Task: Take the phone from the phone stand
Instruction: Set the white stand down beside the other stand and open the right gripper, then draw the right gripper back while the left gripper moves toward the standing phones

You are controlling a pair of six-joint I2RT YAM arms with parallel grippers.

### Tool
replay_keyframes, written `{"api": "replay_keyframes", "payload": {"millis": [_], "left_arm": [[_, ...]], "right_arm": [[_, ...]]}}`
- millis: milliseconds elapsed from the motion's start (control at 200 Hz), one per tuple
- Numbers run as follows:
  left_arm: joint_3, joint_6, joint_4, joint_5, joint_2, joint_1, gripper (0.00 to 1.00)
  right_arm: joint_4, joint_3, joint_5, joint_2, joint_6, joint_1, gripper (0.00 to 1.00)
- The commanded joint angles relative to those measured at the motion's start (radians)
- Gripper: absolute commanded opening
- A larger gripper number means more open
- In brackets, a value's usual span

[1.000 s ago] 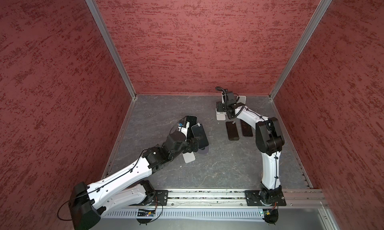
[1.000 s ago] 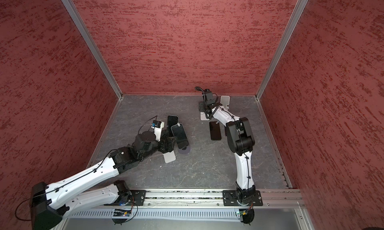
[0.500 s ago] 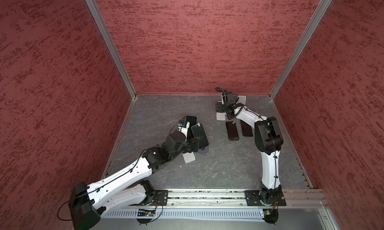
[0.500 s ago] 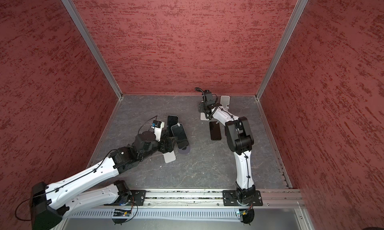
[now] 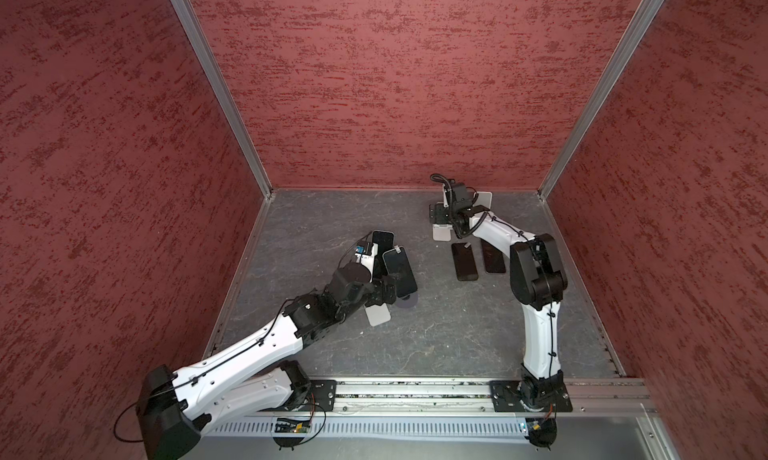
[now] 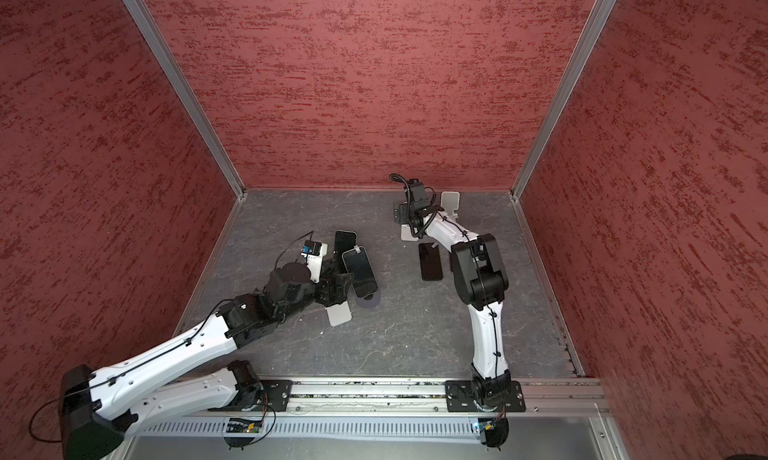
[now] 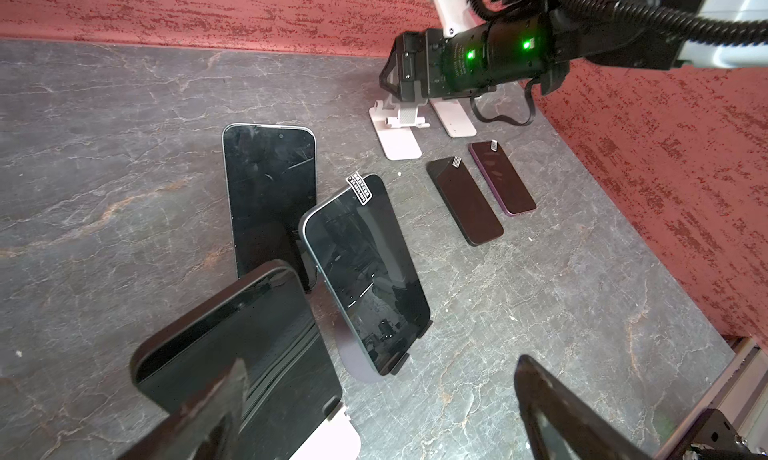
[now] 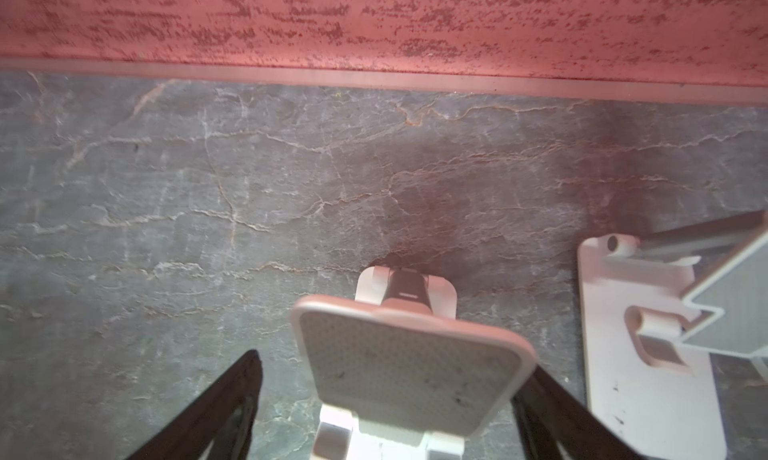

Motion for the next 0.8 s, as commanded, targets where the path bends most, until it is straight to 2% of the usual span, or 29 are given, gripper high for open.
{"api": "replay_keyframes", "payload": {"millis": [0, 85, 356, 506, 797], "left_arm": [[0.038, -0.019, -0.022, -0.025, -0.009, 0.005, 1.0], [0.041, -0.023, -0.029, -0.026, -0.011, 0.003, 0.99], [0.099, -0.028, -0.113, -0.092, 0.003, -0.045, 1.0], [0.136, -0.06, -0.174, -0.192, 0.011, -0.094, 0.99], [0.191, -0.28, -0.366, -0.478, 0.003, -0.182, 1.0]], "right_arm": [[0.015, -0.021, 0.012, -0.098, -0.006, -0.007, 0.95], [0.023, -0.047, 0.013, -0.135, -0.006, -0.006, 0.98], [0.047, -0.14, 0.062, -0.244, 0.008, -0.005, 0.99], [0.06, -0.198, 0.057, -0.296, 0.038, -0.004, 0.99], [0.095, -0.345, 0.043, -0.413, 0.065, -0.004, 0.99]]}}
